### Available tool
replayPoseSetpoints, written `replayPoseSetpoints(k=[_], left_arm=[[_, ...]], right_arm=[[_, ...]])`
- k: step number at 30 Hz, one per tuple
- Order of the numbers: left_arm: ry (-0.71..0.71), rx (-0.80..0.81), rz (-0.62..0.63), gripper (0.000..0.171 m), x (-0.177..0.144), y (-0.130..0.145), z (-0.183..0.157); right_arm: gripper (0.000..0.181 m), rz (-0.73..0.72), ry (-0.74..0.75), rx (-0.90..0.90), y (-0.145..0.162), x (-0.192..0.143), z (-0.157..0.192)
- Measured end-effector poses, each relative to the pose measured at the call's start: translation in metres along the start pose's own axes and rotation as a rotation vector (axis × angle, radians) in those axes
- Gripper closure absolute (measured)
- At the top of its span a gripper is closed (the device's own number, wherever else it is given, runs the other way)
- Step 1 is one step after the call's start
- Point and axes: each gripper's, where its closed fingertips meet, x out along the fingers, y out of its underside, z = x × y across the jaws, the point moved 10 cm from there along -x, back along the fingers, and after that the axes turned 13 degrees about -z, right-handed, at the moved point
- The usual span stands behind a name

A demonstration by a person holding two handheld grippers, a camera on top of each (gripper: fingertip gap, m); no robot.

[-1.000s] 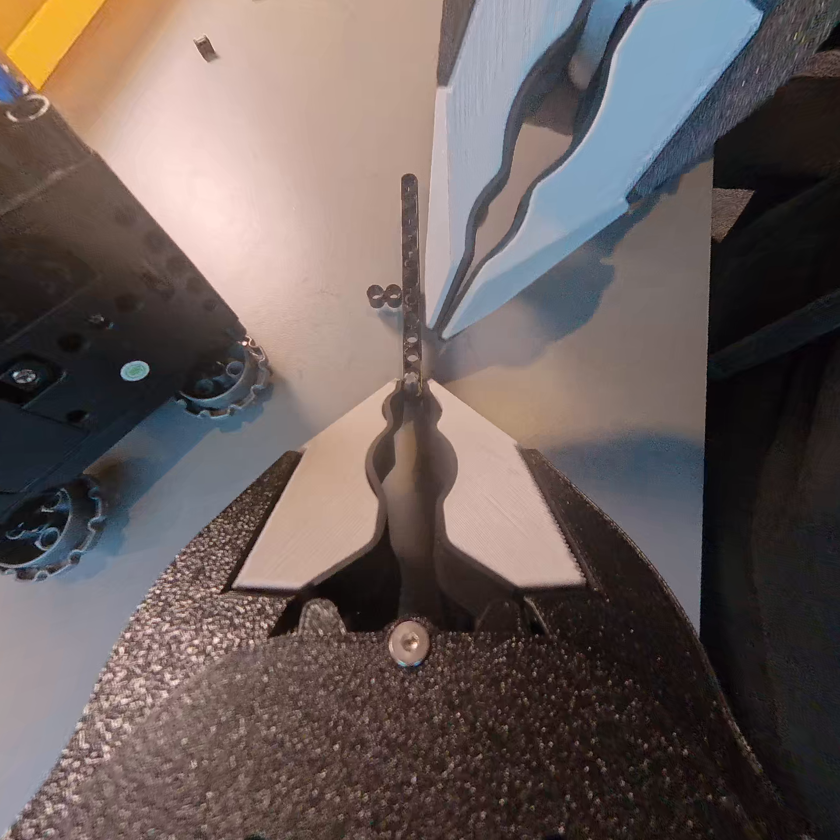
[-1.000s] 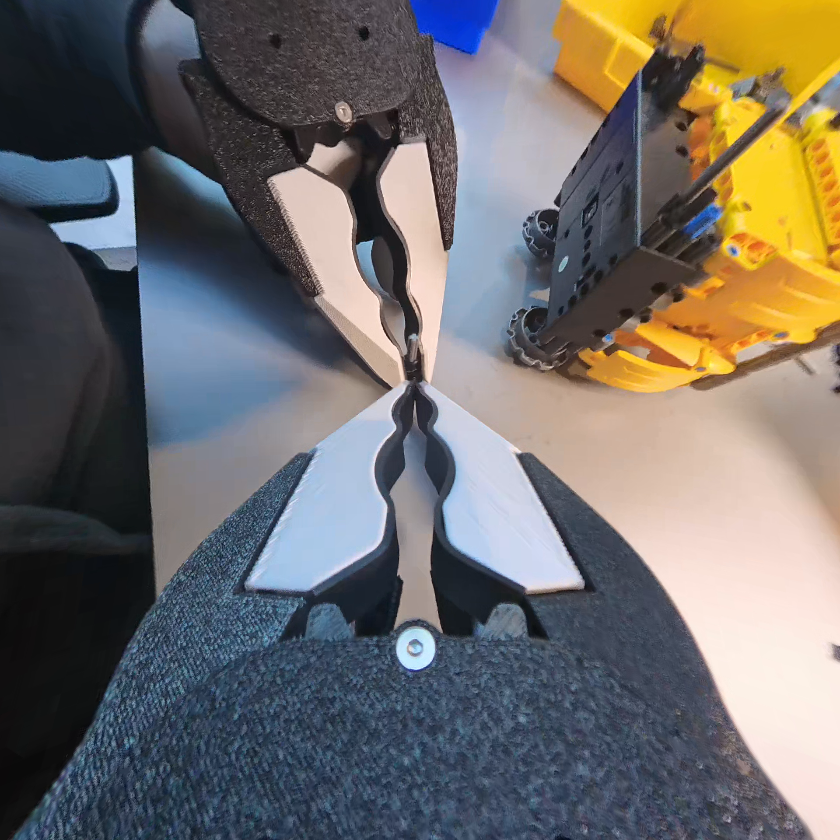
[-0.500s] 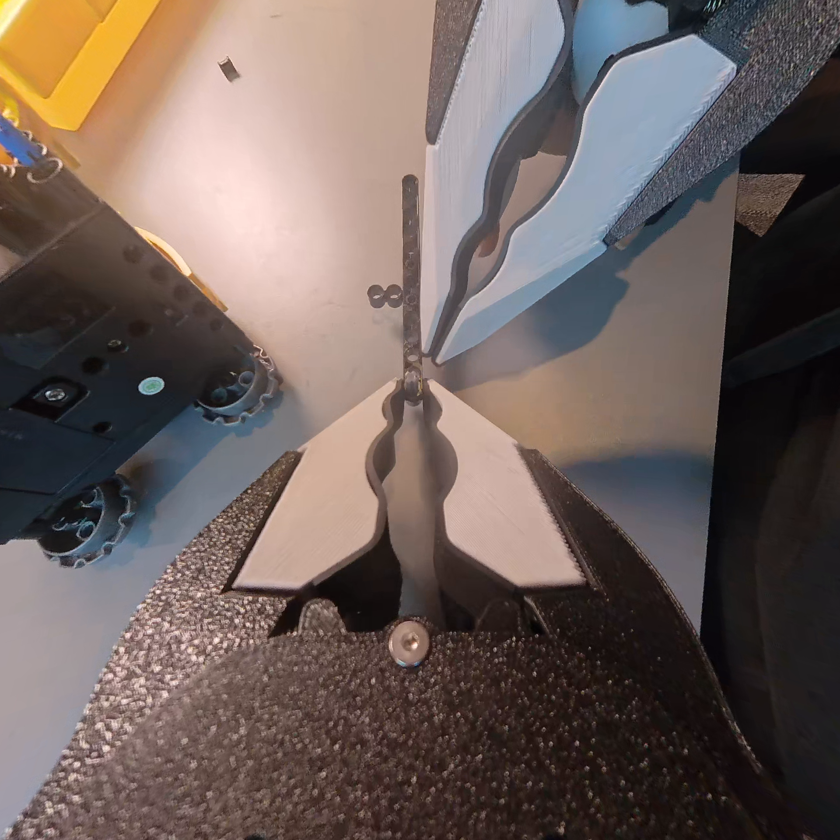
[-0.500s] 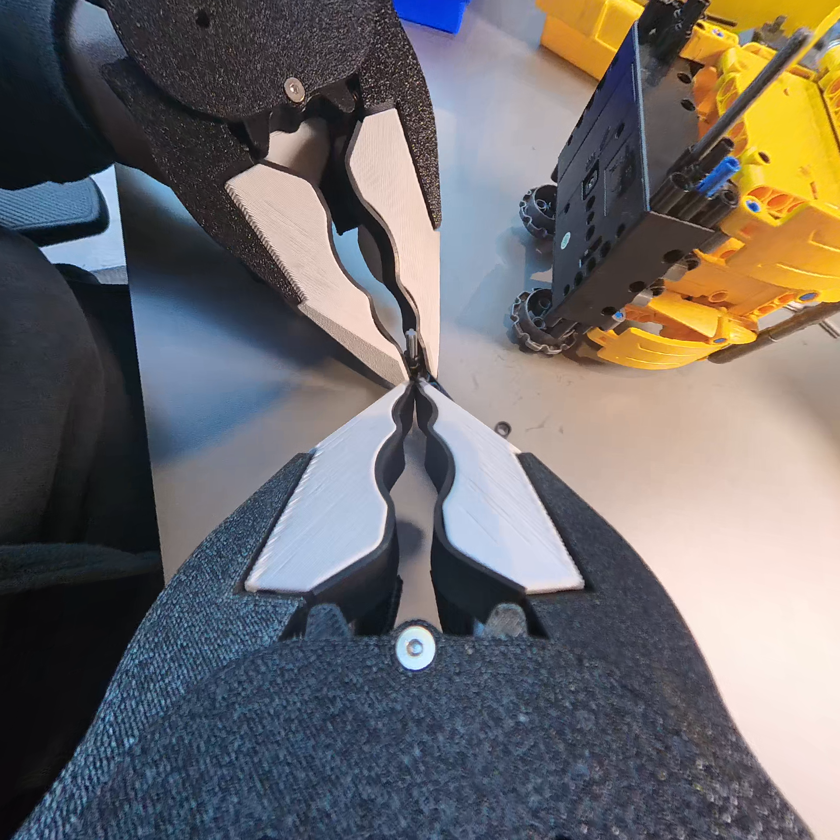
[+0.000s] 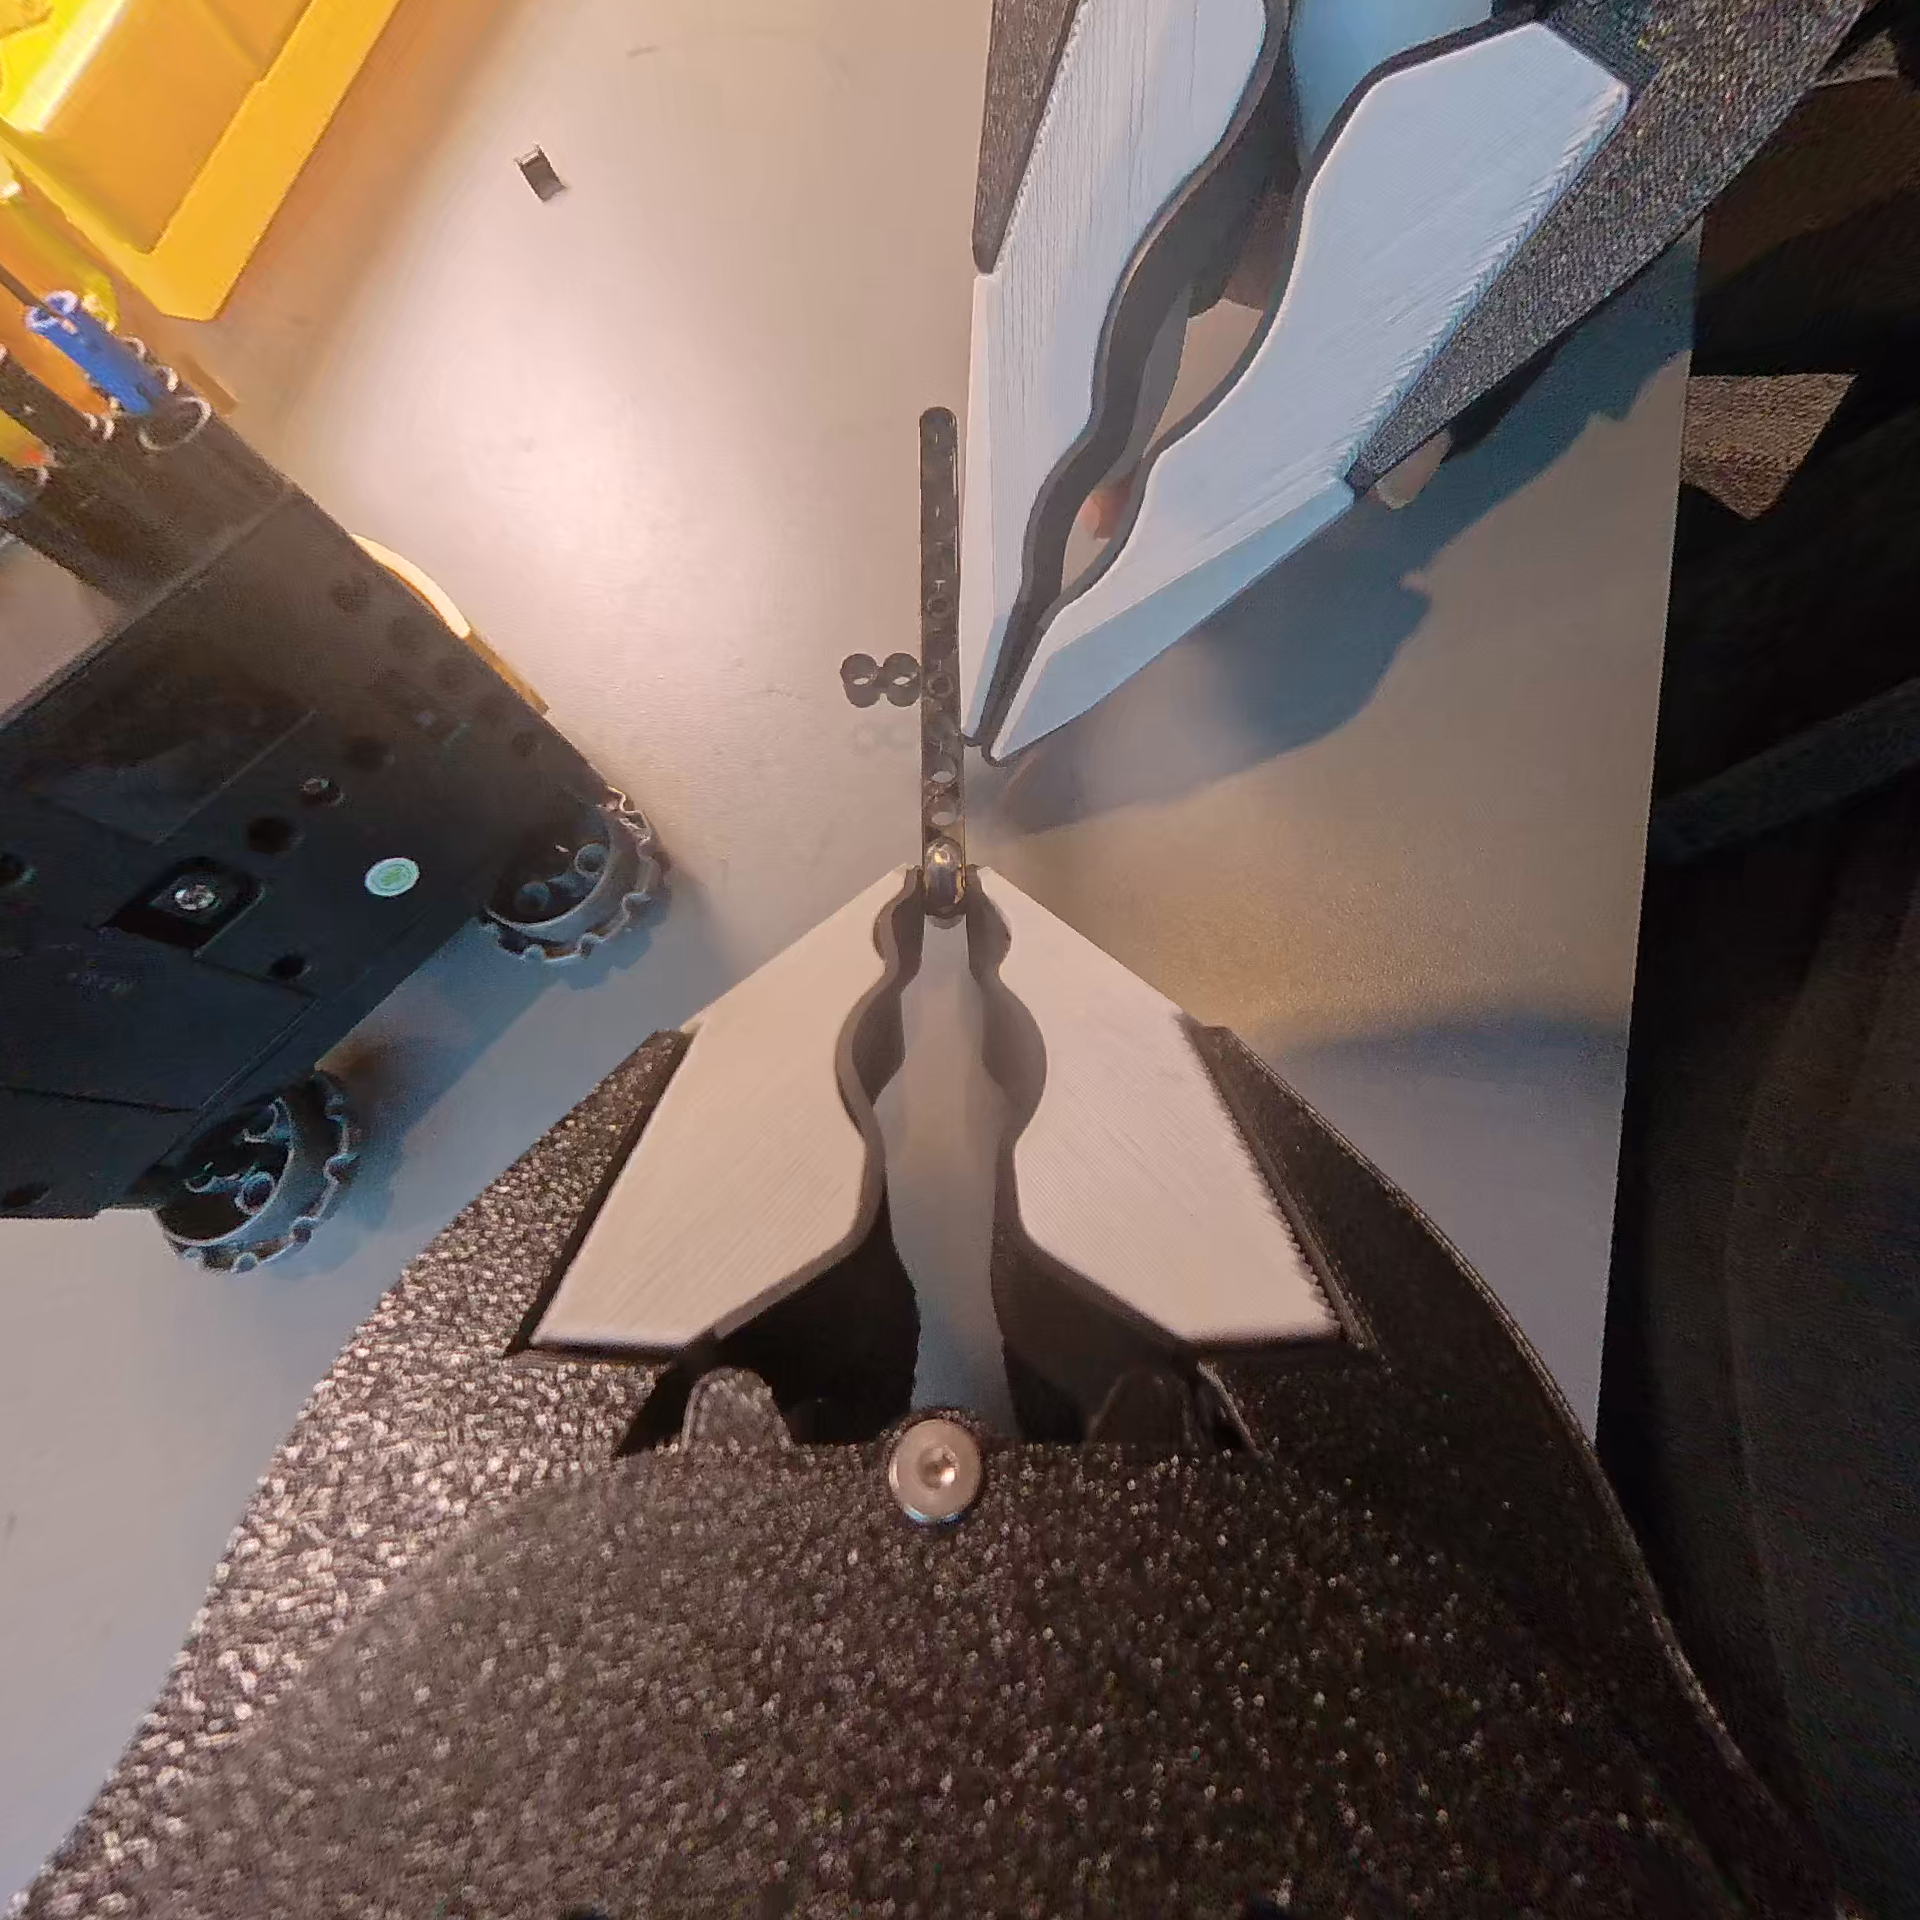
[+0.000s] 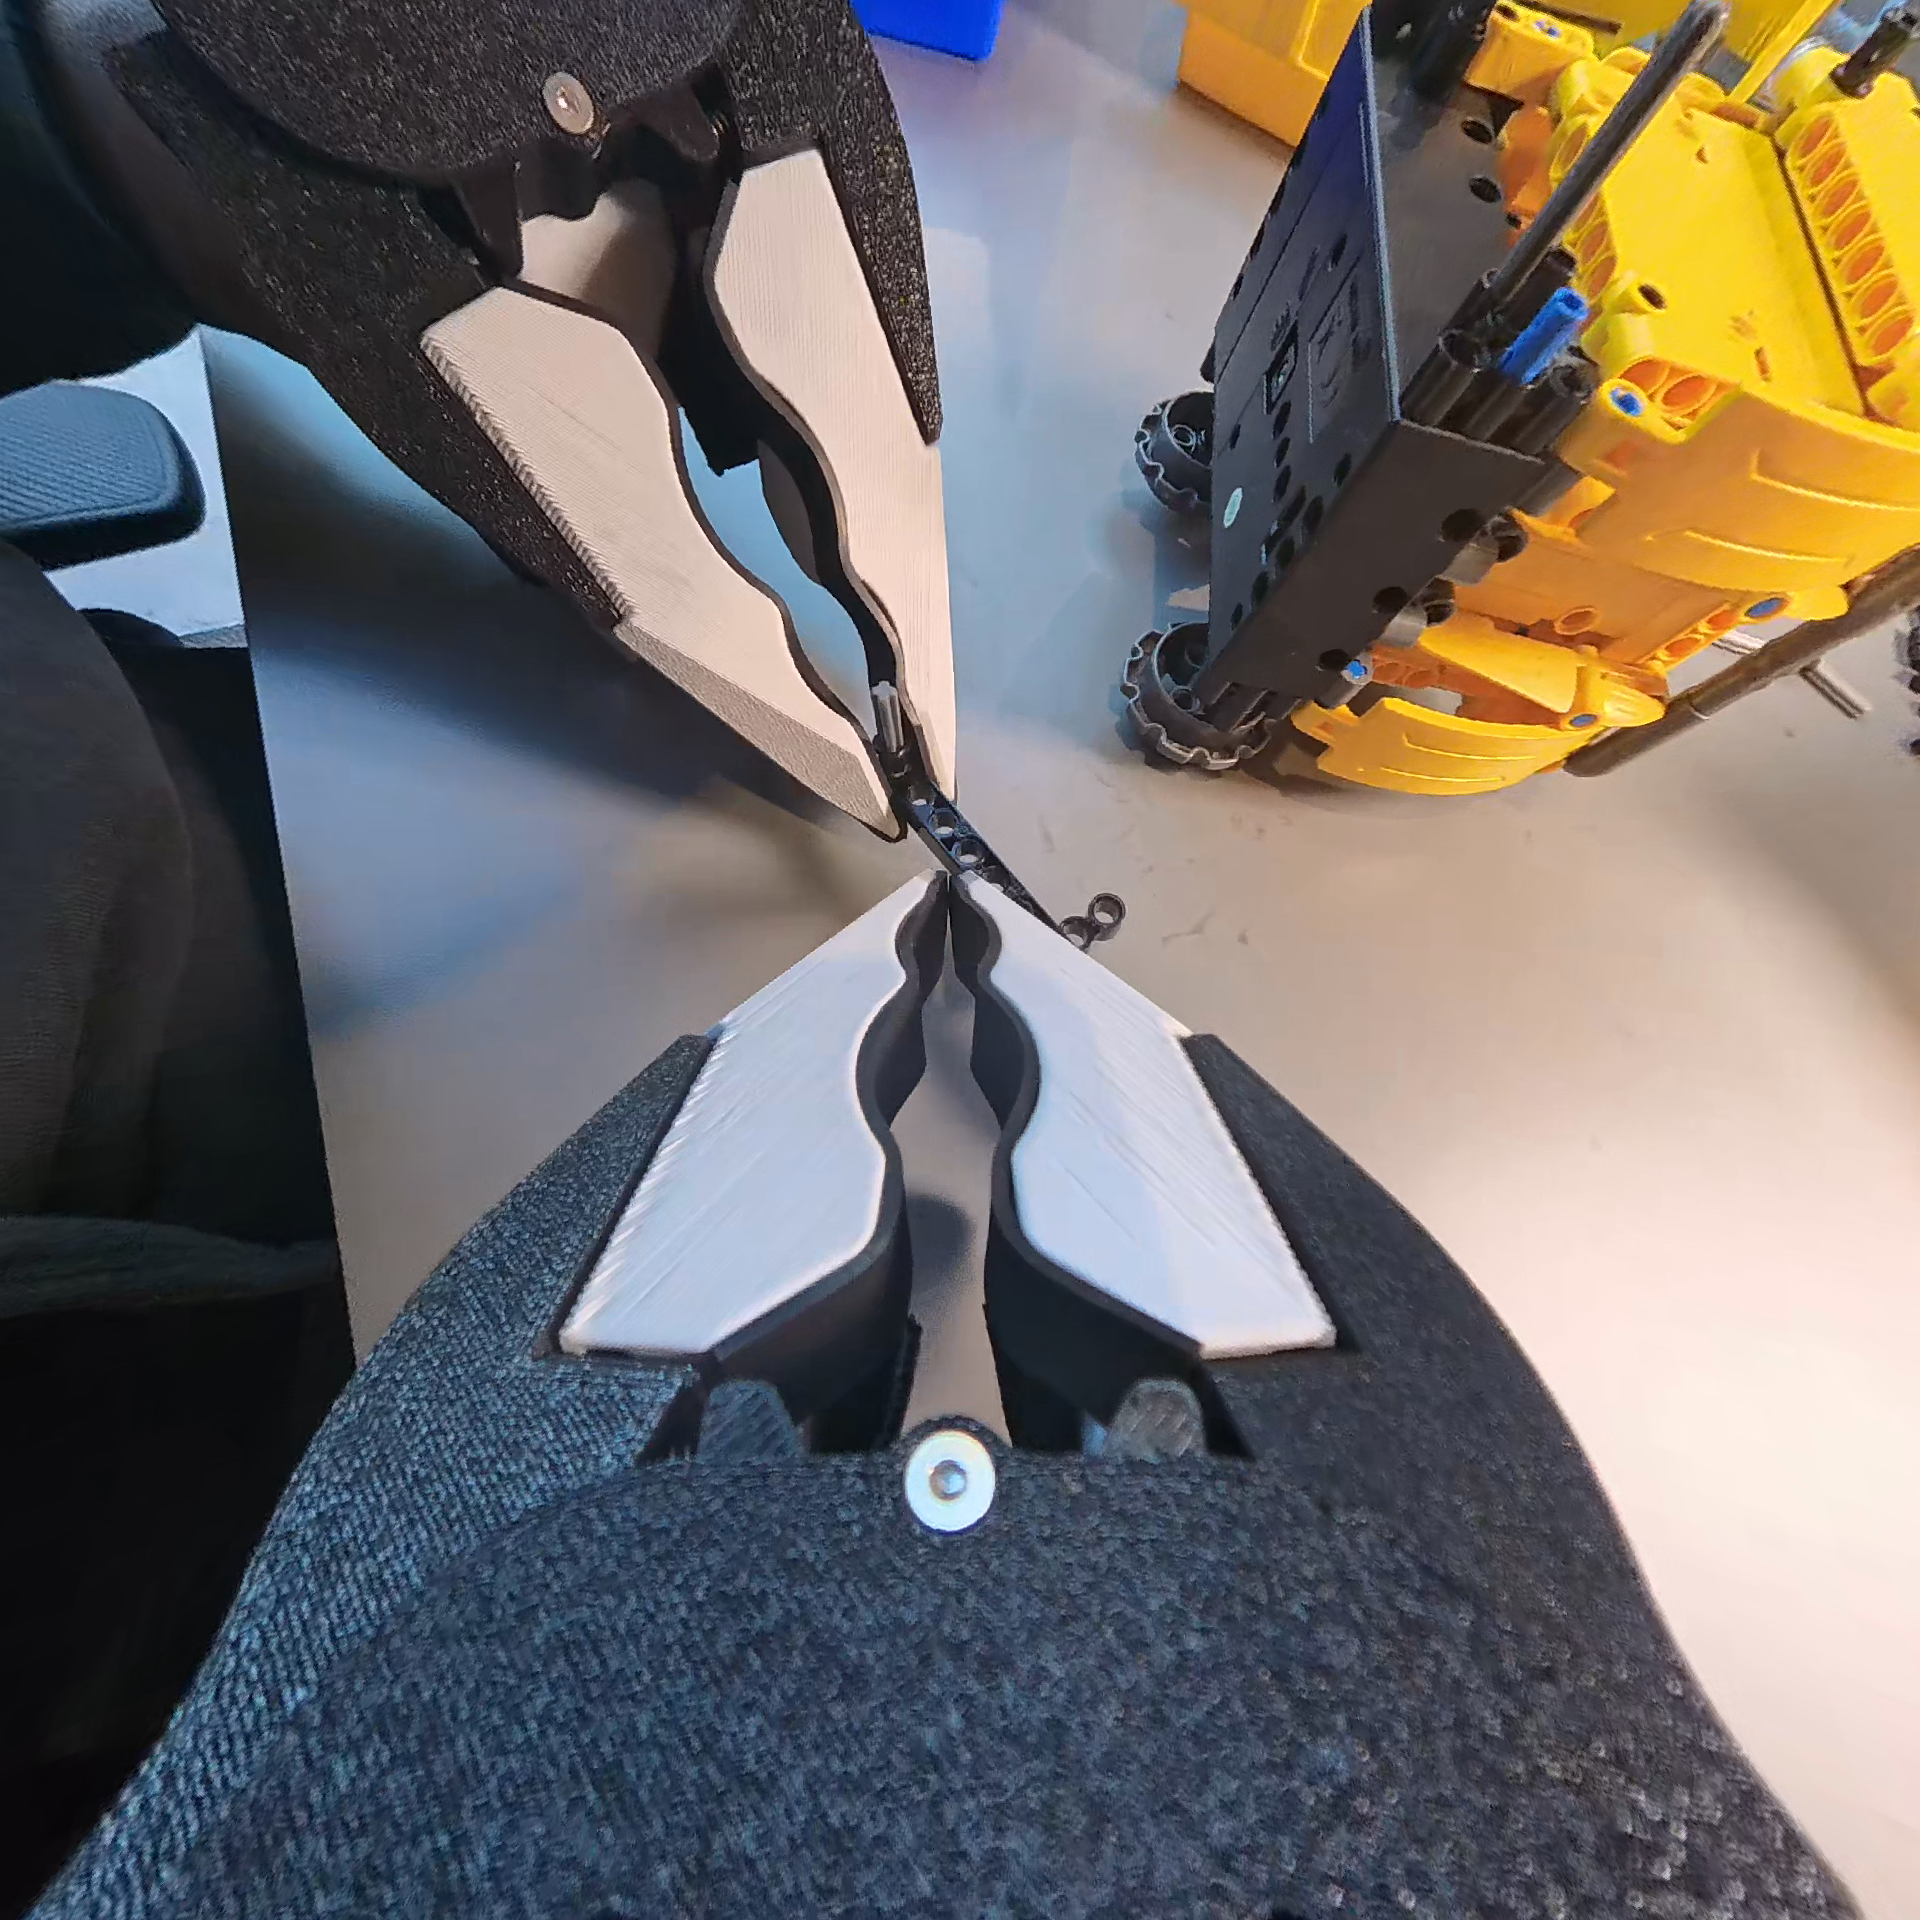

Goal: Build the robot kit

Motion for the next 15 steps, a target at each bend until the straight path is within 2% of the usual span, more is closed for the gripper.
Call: replayPoseSetpoints(k=[15], left_arm=[[-0.013, 0.018, 0.008, 0.166, -0.0037, -0.001, 0.0006]], right_arm=[[0.181, -0.005, 0.031, 0.0, -0.0001, -0.008, -0.0044]])
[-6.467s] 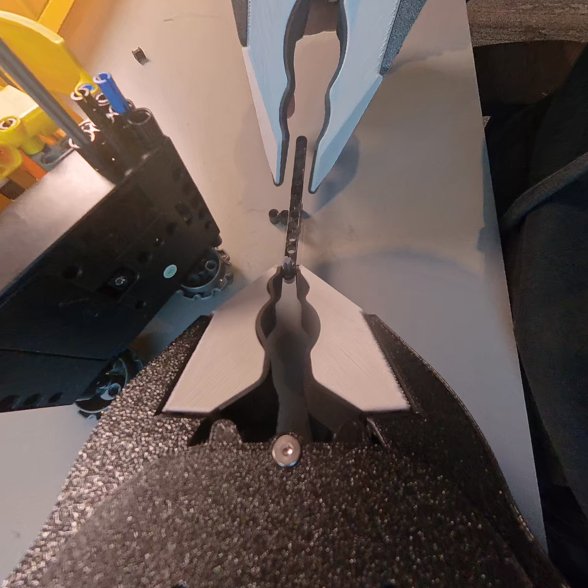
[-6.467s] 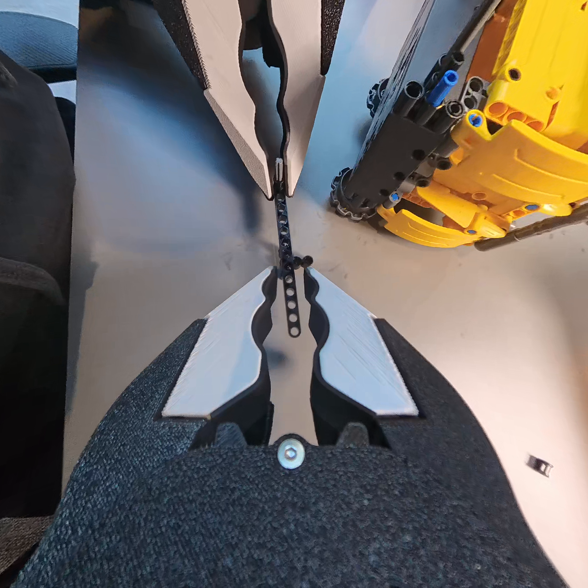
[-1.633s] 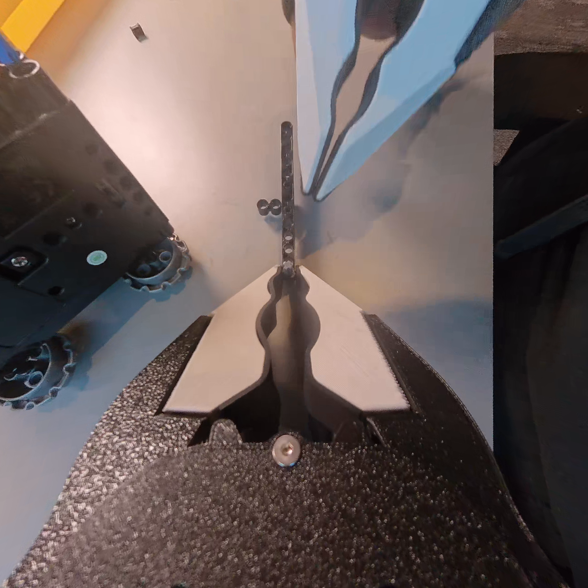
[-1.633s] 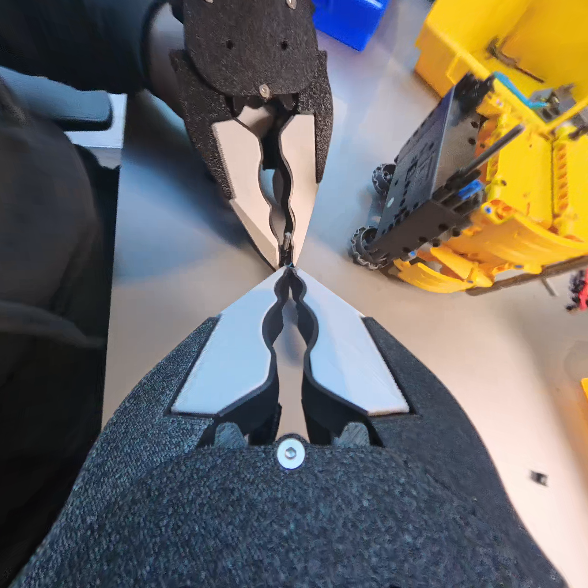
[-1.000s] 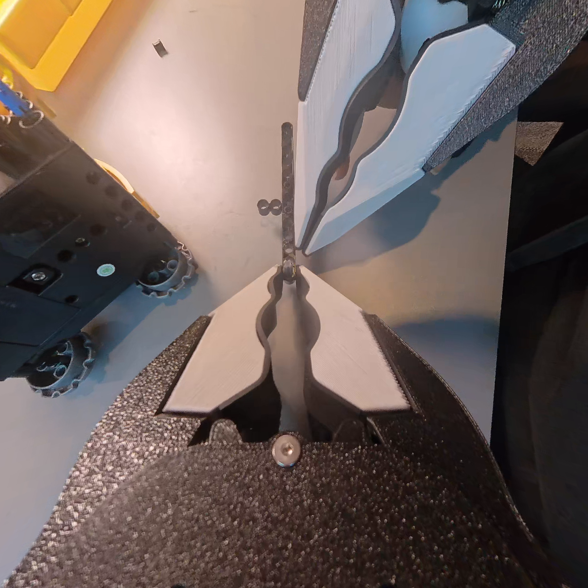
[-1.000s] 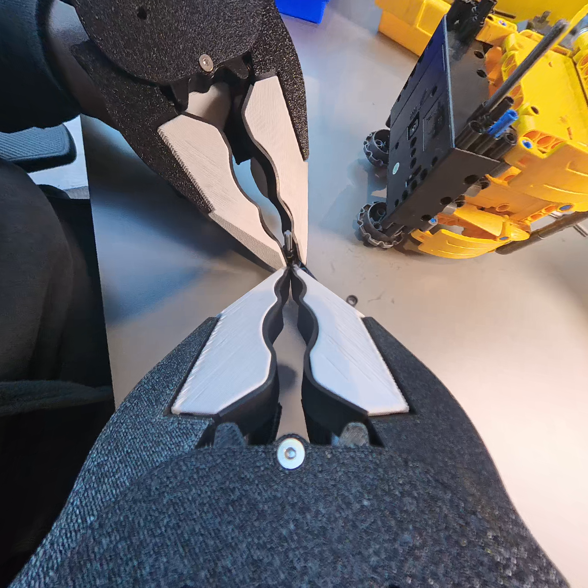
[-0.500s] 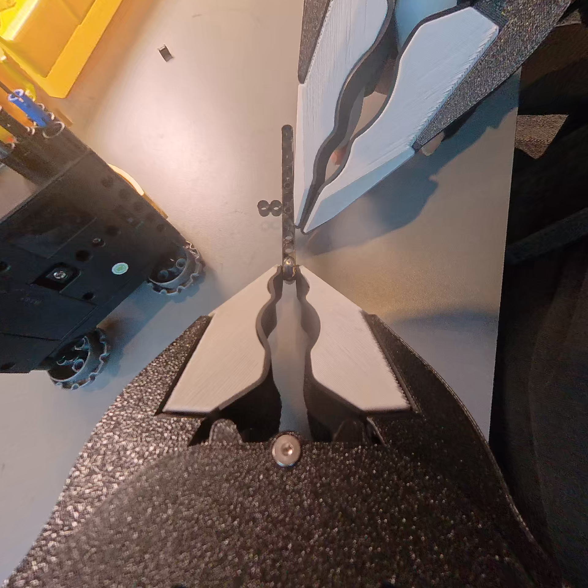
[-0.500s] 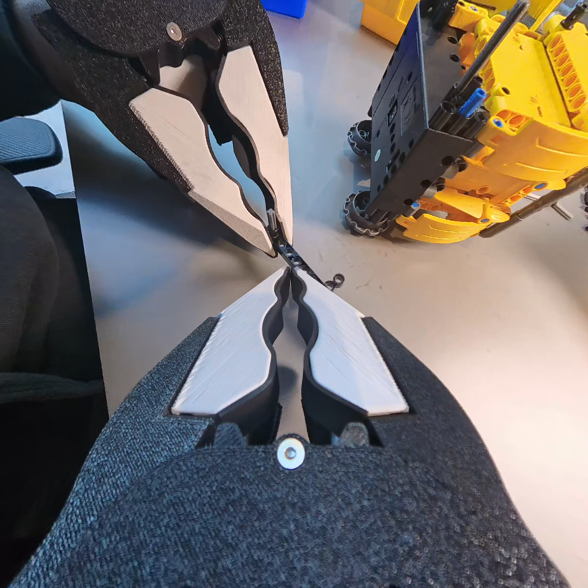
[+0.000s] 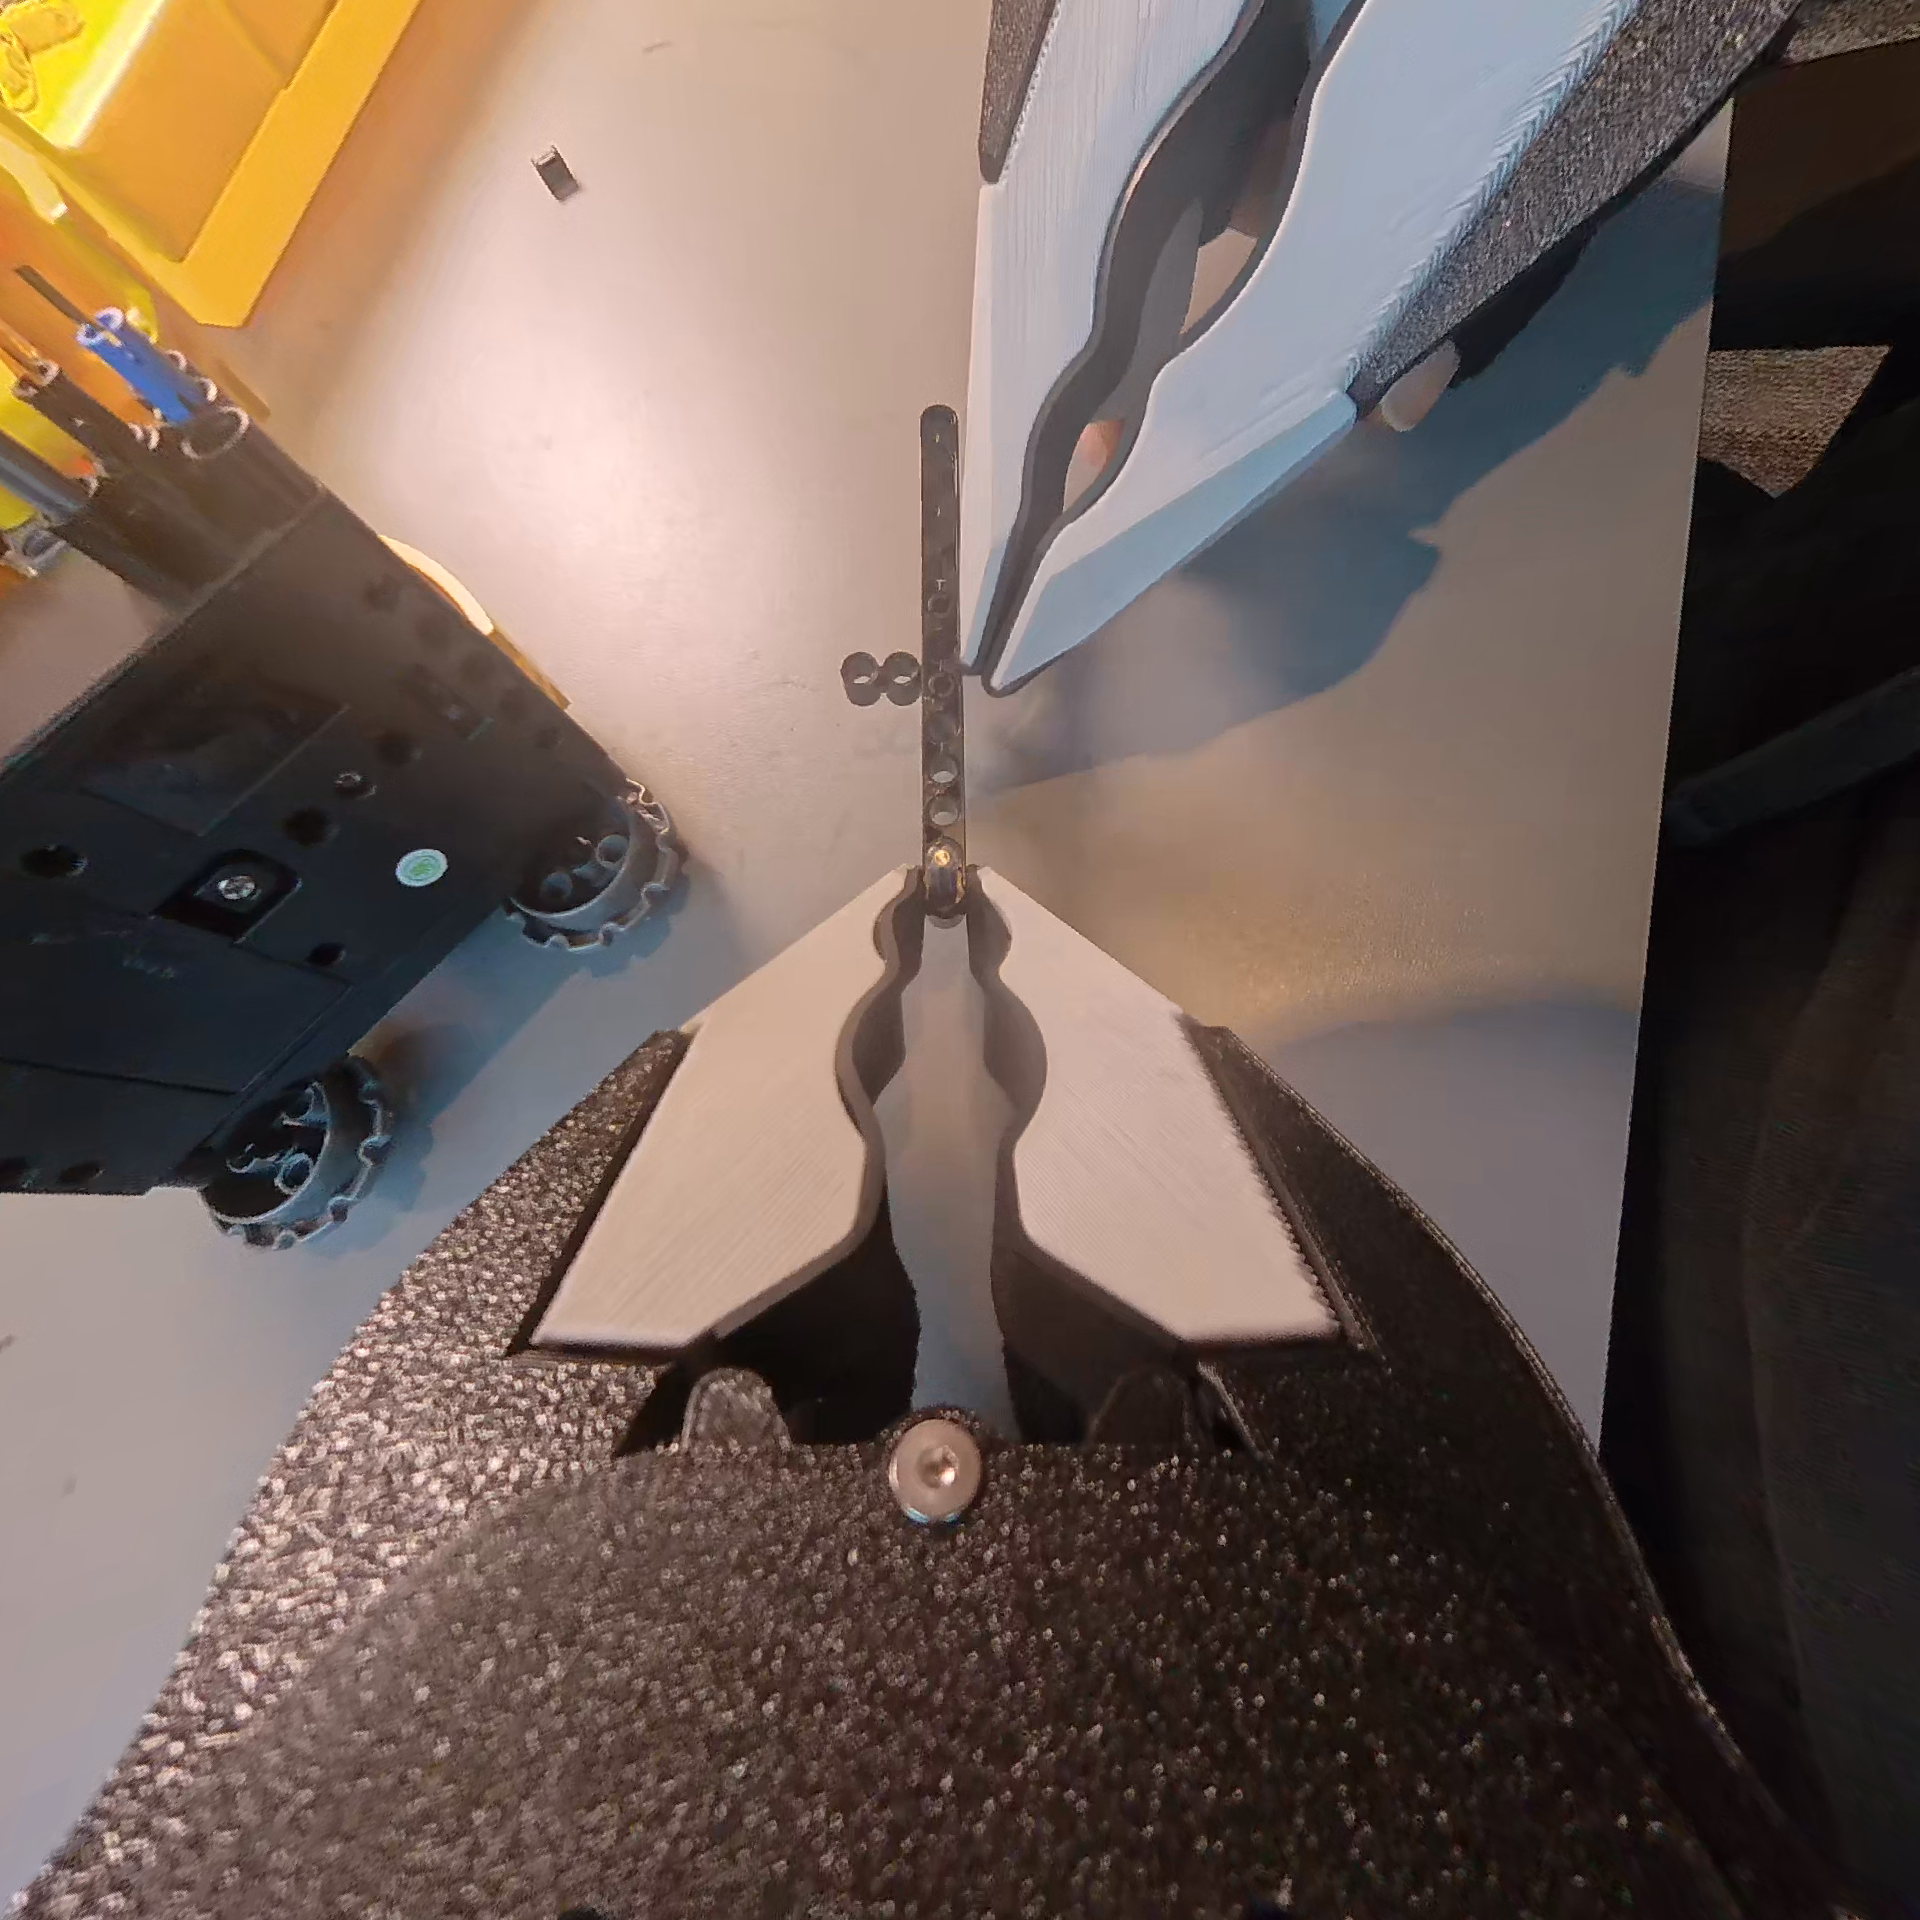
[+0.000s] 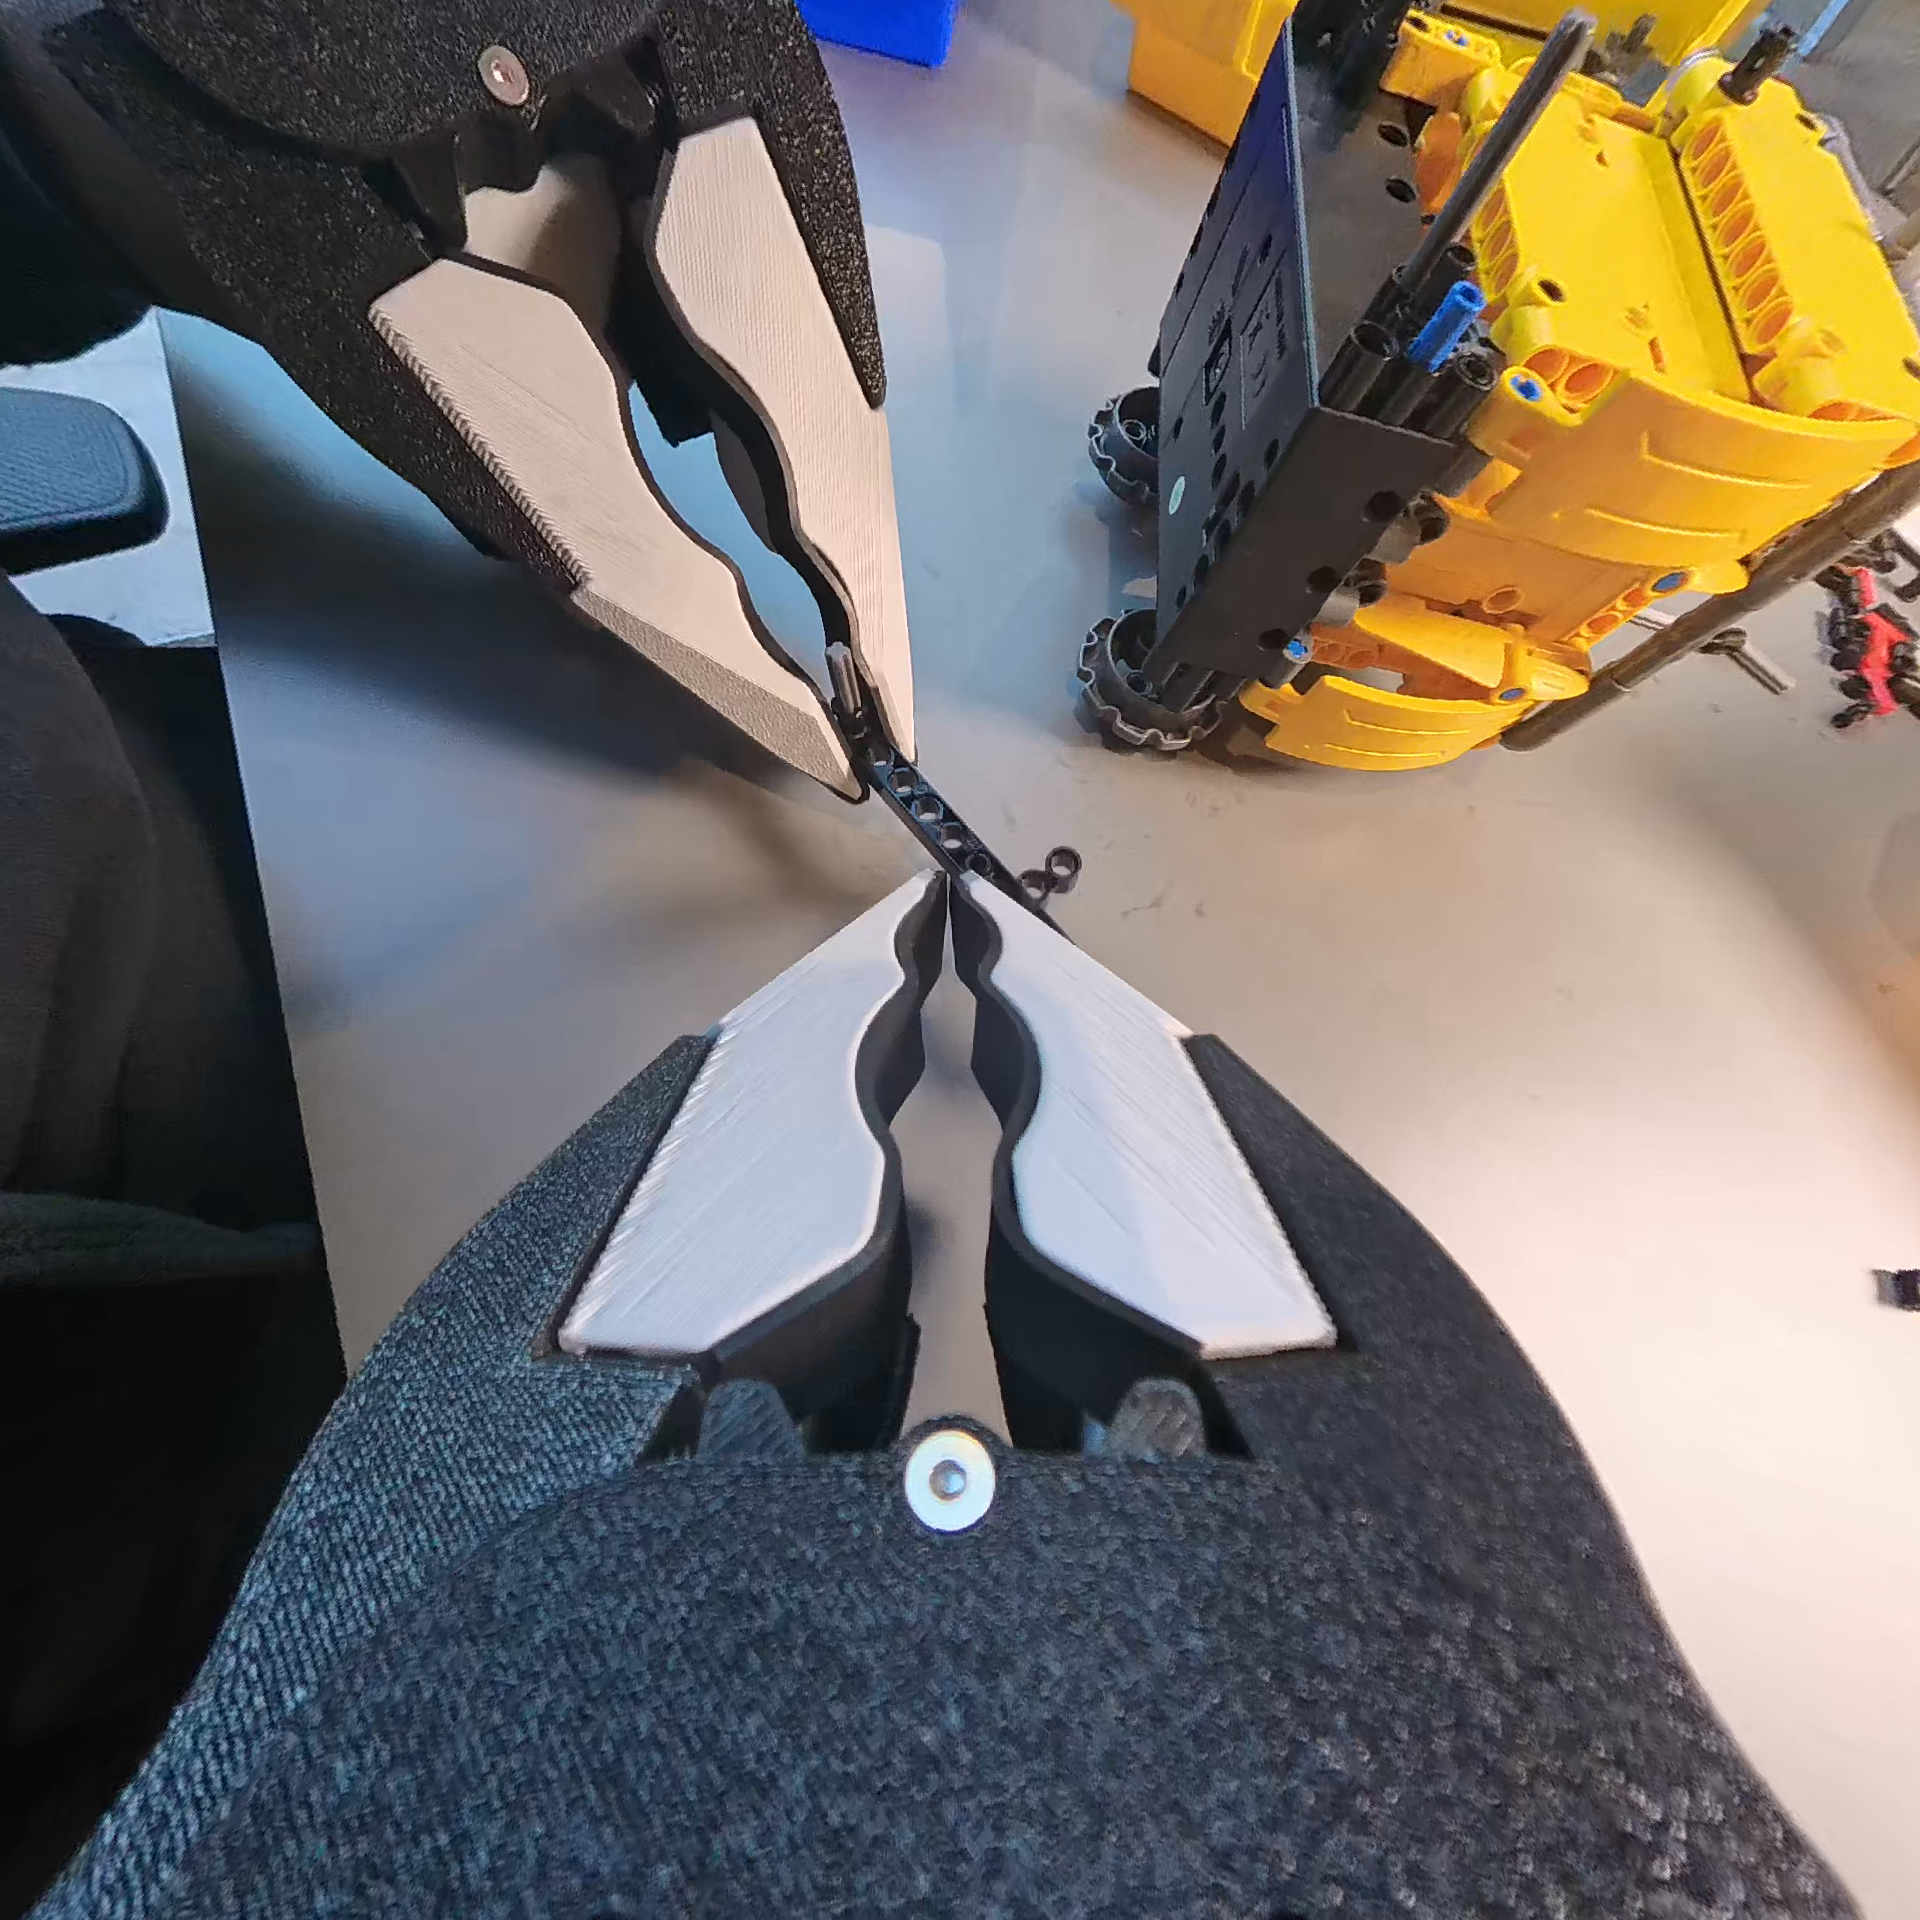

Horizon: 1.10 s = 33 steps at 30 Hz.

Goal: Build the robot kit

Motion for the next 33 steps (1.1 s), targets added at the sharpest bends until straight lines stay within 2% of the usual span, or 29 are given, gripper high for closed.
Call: replayPoseSetpoints(k=[23, 33], left_arm=[[-0.059, 0.113, -0.072, 0.166, -0.011, -0.005, -0.006], [0.218, -0.499, -0.341, 0.166, -0.023, 0.0, 0.02]], right_arm=[[0.179, -0.078, 0.011, -0.003, -0.005, -0.005, 0.003], [0.178, -0.158, -0.012, 0.031, -0.014, -0.014, 0.004]])
